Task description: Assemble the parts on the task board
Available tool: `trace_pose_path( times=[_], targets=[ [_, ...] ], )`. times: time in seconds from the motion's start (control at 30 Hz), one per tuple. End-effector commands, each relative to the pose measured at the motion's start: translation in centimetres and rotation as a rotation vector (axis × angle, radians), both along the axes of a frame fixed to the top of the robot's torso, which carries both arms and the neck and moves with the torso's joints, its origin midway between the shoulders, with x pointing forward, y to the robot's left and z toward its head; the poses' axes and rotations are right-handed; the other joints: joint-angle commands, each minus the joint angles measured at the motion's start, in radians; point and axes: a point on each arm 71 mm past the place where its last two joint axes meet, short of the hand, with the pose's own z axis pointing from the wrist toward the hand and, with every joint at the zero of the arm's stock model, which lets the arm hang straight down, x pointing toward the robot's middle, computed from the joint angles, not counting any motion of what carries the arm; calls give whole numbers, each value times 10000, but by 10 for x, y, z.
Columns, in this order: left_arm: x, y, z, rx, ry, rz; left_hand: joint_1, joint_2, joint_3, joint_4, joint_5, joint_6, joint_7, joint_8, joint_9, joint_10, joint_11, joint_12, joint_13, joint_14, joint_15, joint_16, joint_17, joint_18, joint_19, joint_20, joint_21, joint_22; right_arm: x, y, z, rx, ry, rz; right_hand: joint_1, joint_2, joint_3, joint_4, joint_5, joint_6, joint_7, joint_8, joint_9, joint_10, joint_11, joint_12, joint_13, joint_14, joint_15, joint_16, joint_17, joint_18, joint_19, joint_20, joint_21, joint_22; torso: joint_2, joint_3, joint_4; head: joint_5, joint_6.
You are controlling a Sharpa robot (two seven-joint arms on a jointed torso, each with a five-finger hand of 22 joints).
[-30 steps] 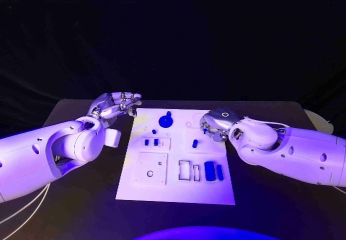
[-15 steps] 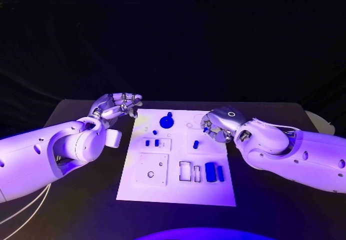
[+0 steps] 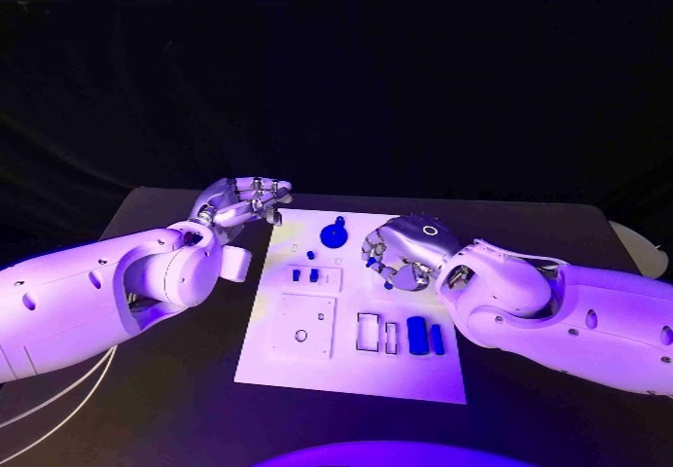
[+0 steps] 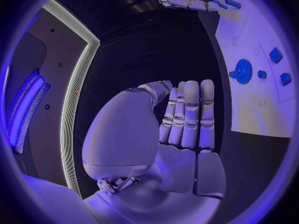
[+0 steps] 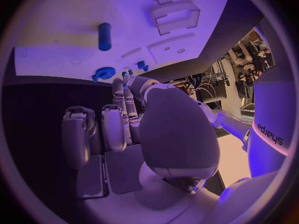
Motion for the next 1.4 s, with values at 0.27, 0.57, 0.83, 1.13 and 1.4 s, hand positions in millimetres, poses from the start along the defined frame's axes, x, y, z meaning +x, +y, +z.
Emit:
trace_pose_path(
  times=[0.27,0.57,0.83,1.13,1.4],
  targets=[
    [-1,-8,0,-110,-31,-239,91,-12,6,-47,21,-7,46,30,9,-79,-24,47,18,5,-48,-76,-14,139,88,15,-56,-4,-6,27,-16,286,647,636,-83,23,-1,-65,-9,56,-8,66,-4,48,-17,-47,-6,343,-70,23,-11,-103,317,-64,15,1959,29,-3,-20,518,-198],
    [-2,-13,0,-150,-30,-349,85,-10,3,-48,20,-8,48,29,9,-86,-21,53,20,4,-46,-79,-16,137,88,16,-57,-4,-12,44,-37,309,1230,905,-94,39,9,-78,8,40,-3,62,1,46,-14,-63,-11,339,-71,11,-28,-103,317,-66,15,1960,30,-2,-24,753,-386],
    [-2,-15,0,-169,-34,-408,85,-10,3,-48,20,-8,48,29,9,-86,-21,53,20,4,-46,-79,-16,137,88,16,-57,-4,-18,54,-48,443,1386,1017,-105,47,10,-79,13,36,0,61,3,48,-12,-68,-12,340,-70,14,-23,-100,312,-67,5,1956,20,10,-13,816,-438],
    [-1,-15,0,-144,-52,-395,71,-12,-1,-54,22,-35,57,14,3,-124,-11,55,21,3,-39,-87,-22,135,89,17,-60,-3,-22,60,-54,421,1579,1134,-110,57,14,-85,17,34,-1,62,7,53,-12,-72,-13,343,-70,21,-12,-103,319,-67,17,1963,25,10,-37,912,-522],
    [-1,-15,0,-125,-58,-392,71,-12,-1,-54,22,-35,57,14,3,-124,-11,55,21,3,-39,-87,-22,135,89,17,-60,-3,-25,64,-58,414,1702,1231,-110,57,15,-88,17,33,-1,62,8,53,-13,-74,-14,338,-71,7,-34,-101,314,-67,7,1958,25,13,-22,947,-557]
  ],
)
